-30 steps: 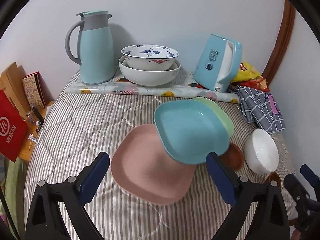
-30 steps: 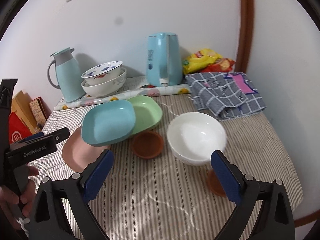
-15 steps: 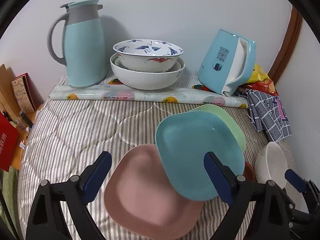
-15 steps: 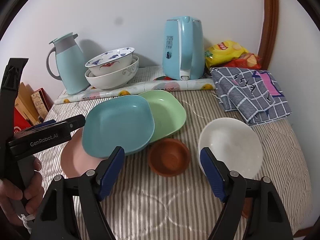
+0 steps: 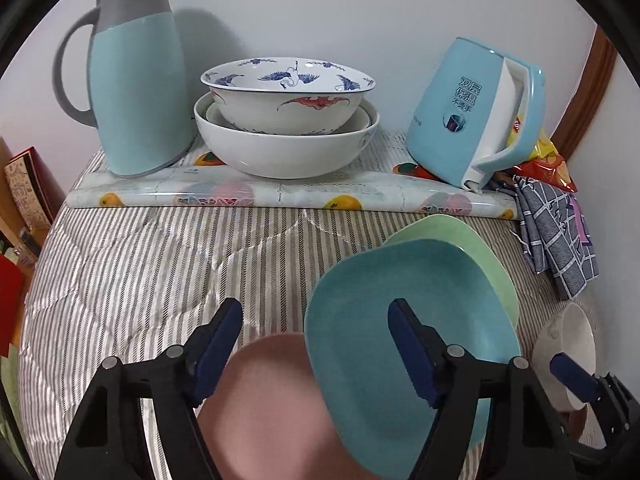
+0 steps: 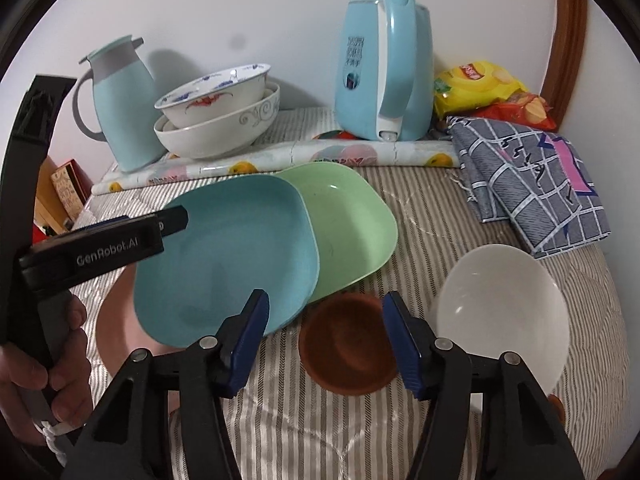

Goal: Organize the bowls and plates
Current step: 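Move both tools toward the rim of the teal plate, then close both grippers on the rim of the teal plate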

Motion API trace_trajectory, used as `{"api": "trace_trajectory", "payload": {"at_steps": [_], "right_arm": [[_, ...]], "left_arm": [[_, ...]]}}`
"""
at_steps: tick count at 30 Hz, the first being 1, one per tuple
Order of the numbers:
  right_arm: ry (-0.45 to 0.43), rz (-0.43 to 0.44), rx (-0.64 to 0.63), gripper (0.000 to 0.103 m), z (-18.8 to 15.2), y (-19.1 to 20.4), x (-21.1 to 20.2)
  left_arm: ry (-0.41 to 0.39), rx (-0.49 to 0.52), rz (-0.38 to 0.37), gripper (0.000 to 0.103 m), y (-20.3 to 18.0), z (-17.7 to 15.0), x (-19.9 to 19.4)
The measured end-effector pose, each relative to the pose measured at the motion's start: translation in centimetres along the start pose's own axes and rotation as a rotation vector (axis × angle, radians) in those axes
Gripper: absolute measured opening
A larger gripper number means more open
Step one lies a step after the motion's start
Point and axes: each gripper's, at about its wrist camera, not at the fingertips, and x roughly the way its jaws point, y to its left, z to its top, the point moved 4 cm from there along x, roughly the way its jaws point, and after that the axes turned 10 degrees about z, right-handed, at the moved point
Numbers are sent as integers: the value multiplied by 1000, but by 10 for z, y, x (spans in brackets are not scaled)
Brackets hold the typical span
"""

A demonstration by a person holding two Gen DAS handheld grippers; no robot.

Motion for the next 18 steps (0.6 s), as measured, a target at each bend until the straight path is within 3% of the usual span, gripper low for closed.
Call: {"api": "trace_trajectory", "payload": {"at_steps": [8,10,15,18], "right_arm": [[40,10,0,47,2,1,21],[54,11,5,39,2,1,26],[65,55,40,17,2,2,33],[50,26,46,14,2,2,32]], "left_arm": [[37,3,-20,52,-5,1,19],[43,3,-23,40,-5,1,22],[45,2,-54,23,-6,-1,19],[27,12,-37,15,-5,-1,12]]}}
